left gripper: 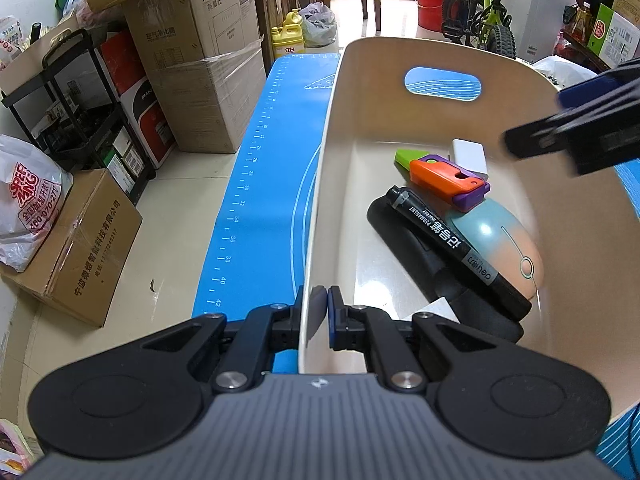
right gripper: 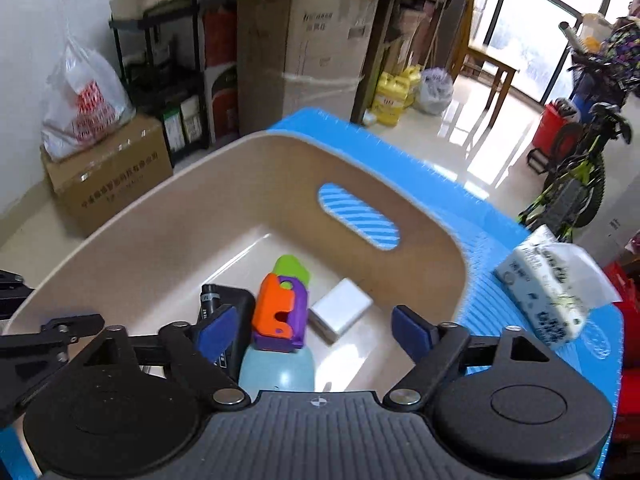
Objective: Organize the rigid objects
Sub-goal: 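Carry the toy knife into the basket and release it, then move the right gripper back to the green tin by the keys, then grasp the green tin with the right gripper and lift it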
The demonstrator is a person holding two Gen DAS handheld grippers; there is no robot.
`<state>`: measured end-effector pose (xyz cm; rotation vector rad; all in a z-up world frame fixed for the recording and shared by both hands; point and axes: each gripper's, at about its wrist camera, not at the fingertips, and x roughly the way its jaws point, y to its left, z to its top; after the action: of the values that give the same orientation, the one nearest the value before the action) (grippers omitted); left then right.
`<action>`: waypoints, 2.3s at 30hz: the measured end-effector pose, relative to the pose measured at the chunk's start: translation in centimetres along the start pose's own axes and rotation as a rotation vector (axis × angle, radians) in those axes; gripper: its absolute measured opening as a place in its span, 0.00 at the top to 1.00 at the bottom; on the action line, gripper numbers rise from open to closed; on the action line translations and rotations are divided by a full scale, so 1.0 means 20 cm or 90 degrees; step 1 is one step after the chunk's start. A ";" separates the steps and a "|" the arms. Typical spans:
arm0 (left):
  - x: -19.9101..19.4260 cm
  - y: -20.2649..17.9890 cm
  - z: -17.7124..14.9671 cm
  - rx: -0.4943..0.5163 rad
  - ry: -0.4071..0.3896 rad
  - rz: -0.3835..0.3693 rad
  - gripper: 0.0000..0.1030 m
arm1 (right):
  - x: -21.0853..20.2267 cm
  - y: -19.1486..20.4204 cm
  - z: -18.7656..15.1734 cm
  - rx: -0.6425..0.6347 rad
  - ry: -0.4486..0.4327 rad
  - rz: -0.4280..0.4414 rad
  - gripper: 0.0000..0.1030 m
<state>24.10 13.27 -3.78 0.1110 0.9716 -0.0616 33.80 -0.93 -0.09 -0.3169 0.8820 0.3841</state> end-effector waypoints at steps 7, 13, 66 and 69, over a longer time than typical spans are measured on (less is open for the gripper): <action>0.01 0.00 -0.01 0.000 0.003 0.002 0.91 | -0.26 -0.17 -0.08 0.025 -0.072 -0.013 0.11; 0.02 -0.01 -0.01 0.001 0.008 0.005 0.91 | -0.34 -0.35 -0.24 0.060 -0.089 -0.055 0.06; 0.02 0.00 -0.01 -0.001 0.008 0.002 0.91 | -0.27 -0.37 -0.60 0.129 -0.159 -0.056 0.51; 0.02 0.00 -0.01 -0.001 0.008 0.002 0.91 | -0.31 -0.34 -0.51 0.113 -0.181 -0.054 0.51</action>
<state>24.05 13.23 -4.17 0.1122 0.9837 -0.0568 26.35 -12.42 -0.54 -0.1309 0.6163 0.2613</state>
